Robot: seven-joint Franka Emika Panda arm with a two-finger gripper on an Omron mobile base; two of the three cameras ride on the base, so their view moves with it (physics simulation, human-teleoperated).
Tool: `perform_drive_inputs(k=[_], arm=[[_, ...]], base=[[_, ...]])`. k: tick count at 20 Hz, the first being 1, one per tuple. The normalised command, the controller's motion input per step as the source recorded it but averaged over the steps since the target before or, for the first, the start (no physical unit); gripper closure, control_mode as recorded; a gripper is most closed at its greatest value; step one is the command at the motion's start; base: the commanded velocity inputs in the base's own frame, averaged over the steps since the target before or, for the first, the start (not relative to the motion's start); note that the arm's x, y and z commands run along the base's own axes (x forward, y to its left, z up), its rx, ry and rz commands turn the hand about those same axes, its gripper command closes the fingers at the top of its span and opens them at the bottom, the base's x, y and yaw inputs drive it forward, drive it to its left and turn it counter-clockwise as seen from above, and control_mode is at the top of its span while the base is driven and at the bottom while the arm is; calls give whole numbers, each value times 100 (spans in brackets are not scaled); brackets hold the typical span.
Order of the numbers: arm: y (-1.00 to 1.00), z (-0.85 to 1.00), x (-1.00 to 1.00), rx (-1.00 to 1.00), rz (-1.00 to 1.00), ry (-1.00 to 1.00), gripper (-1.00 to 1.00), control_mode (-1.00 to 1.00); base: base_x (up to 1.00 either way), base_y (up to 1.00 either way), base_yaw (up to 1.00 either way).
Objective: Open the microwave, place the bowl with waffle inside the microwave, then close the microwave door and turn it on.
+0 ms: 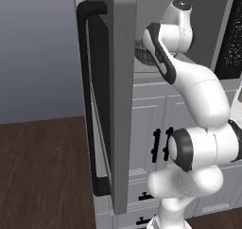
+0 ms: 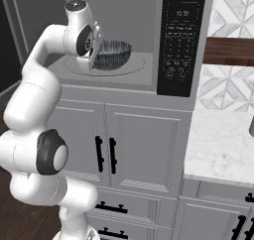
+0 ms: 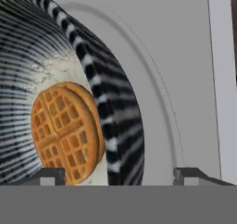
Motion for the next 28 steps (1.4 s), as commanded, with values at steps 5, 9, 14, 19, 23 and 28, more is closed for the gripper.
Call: perform_drive_inputs(k=[5, 9, 14, 19, 23, 28], arm=[[6, -1, 0, 0, 0, -13, -100, -100], [0, 0, 0, 0, 0, -29, -100, -100], [0, 0, -11, 0, 0, -28, -100, -100], [0, 17, -14, 0, 0, -21, -100, -100], [0, 38, -51, 0, 0, -12, -100, -100], [-2, 48, -95, 0, 0, -4, -100, -100]], base=[[0, 0, 0], [0, 0, 0], [0, 0, 0], [0, 0, 0], [0, 0, 0], [0, 0, 0]])
